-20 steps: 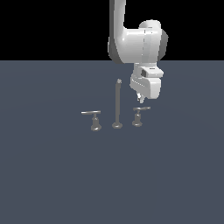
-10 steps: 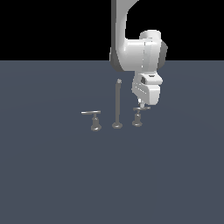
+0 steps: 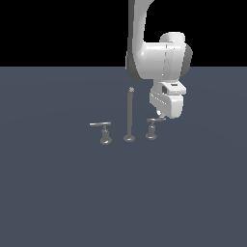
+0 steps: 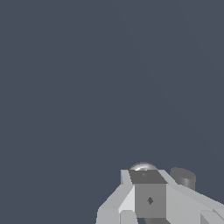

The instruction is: Turn on the faucet by rotating a designated handle.

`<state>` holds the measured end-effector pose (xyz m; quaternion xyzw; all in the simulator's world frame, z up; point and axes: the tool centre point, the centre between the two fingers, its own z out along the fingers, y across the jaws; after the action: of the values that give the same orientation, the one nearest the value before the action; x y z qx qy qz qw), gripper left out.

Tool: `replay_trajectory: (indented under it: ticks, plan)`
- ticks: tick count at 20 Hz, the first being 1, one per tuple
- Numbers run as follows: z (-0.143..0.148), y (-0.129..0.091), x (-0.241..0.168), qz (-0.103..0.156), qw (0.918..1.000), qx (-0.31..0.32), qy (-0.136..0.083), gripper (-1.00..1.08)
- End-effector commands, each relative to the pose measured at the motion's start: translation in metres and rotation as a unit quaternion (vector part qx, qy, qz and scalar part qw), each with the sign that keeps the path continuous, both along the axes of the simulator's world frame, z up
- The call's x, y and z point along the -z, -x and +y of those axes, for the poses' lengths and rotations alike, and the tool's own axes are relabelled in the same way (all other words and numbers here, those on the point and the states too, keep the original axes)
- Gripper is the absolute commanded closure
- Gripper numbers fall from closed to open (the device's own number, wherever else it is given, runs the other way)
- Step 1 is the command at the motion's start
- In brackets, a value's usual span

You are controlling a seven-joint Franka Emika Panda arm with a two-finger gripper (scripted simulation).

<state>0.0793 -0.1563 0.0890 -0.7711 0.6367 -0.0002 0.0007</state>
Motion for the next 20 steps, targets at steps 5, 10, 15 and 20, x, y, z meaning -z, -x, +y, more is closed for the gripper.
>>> replay_trajectory:
  ticks: [5, 10, 15, 20]
  plan:
    - [-0.002, 0.008, 0.000, -0.003, 1.0000, -0.002, 0.000, 1.08]
    - [-0.004, 0.023, 0.000, -0.002, 1.0000, -0.001, 0.000, 1.08]
    - [-0.007, 0.039, 0.000, 0.000, 1.0000, 0.000, 0.000, 1.08]
    - [-0.010, 0.041, 0.000, -0.005, 1.0000, 0.002, 0.002, 1.08]
